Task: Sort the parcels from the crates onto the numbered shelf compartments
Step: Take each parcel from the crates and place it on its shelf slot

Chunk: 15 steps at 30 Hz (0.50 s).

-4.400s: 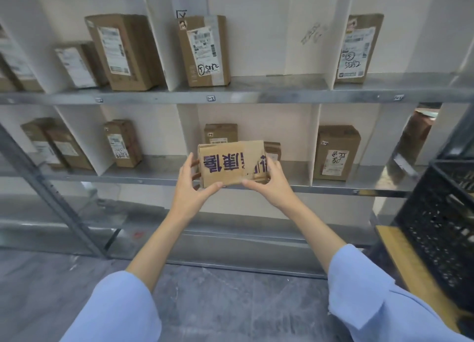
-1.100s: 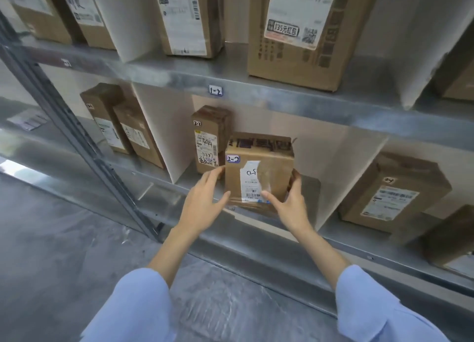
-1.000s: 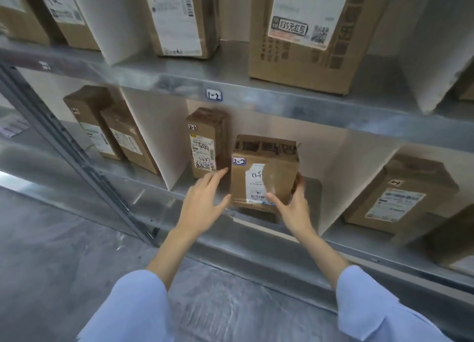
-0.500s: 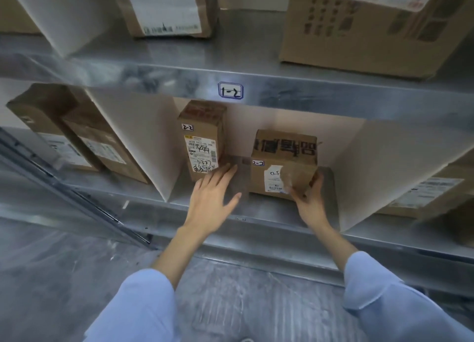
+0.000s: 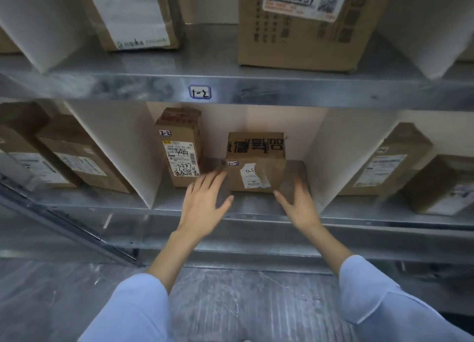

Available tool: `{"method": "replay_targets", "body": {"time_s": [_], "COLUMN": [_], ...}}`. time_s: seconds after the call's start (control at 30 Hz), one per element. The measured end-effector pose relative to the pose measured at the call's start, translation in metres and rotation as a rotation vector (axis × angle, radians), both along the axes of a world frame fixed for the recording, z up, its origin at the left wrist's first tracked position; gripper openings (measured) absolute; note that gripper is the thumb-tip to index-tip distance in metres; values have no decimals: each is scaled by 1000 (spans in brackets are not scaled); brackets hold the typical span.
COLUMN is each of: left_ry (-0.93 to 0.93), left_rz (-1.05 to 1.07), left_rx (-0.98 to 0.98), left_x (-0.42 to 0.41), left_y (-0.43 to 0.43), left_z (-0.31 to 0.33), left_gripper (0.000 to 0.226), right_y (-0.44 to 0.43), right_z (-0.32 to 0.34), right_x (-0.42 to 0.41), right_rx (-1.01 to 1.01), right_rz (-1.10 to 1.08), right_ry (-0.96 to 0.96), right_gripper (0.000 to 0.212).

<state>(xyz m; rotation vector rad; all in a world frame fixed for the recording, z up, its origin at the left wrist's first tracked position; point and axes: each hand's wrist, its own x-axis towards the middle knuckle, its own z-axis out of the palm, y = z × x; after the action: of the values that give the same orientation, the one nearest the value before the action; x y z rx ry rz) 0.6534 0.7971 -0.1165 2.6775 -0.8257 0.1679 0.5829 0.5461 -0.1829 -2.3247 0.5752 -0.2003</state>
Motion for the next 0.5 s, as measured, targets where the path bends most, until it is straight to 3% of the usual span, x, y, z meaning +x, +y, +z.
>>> {"method": "replay_targets", "body": {"time_s": [0.17,0.5], "left_ry": [-9,-44], "left_rz": [-54,-170], "left_rx": [-4,9], "left_x": [-27,-112], "left_y": [-24,-104], "left_z": [7,22], "left_gripper": [58,65], "right_y": [1,-49], "right_z": [23,66], "right_x": [-36,-143], "right_rx": [-191,-417], "right_rz": [63,55], "right_ry": [72,110], "right_gripper": [66,70]}}
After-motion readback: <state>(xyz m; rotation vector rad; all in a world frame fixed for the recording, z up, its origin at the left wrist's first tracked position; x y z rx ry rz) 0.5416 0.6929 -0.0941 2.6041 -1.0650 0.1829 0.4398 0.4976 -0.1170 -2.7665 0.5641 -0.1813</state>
